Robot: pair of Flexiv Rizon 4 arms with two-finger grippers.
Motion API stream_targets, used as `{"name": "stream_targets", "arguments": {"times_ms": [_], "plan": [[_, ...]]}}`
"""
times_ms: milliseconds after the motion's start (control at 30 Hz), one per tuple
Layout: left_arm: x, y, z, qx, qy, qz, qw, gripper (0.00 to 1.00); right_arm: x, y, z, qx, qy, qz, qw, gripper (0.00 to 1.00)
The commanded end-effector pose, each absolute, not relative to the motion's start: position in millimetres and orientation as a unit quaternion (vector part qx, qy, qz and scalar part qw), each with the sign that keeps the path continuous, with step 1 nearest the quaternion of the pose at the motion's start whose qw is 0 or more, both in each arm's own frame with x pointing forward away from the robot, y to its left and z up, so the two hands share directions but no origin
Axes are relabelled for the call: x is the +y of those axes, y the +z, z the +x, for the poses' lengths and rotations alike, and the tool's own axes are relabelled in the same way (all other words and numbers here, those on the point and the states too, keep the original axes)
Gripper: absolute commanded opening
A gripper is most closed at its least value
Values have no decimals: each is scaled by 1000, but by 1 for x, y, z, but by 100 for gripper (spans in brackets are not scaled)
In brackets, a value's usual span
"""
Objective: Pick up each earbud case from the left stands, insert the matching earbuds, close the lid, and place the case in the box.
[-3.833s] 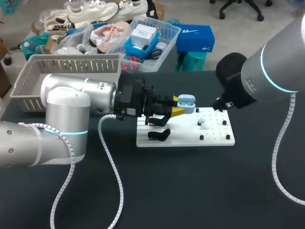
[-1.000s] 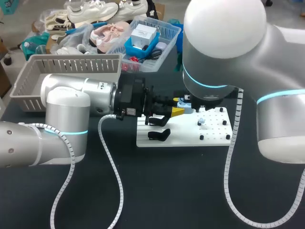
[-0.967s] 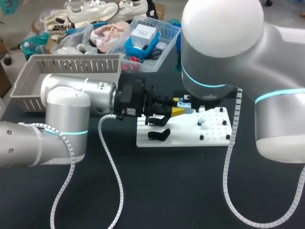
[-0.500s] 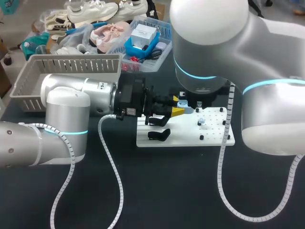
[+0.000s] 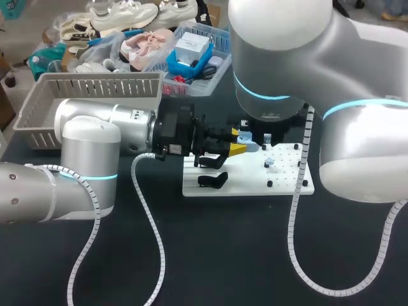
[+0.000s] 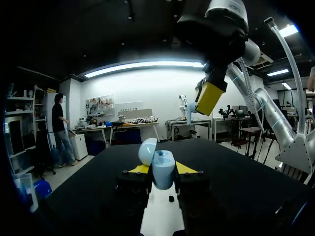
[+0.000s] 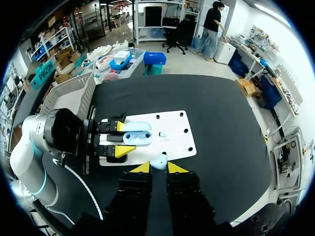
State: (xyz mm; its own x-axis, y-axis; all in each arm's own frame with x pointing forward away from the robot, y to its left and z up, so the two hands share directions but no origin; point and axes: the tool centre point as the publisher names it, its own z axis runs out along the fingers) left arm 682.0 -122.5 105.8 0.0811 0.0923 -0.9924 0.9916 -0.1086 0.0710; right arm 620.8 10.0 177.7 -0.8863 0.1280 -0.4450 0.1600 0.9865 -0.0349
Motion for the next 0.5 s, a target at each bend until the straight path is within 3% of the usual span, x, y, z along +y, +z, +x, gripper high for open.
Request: {"name": "stream_targets", "arguments": {"times_ms": [33,500], "plan": [[-122,105,682,477,-481,568,468,0,21,183,629,973,-46,88,206,0],[-122,105,682,477,-481,568,468,0,33,181,629,967,-62,88,230,0]]}}
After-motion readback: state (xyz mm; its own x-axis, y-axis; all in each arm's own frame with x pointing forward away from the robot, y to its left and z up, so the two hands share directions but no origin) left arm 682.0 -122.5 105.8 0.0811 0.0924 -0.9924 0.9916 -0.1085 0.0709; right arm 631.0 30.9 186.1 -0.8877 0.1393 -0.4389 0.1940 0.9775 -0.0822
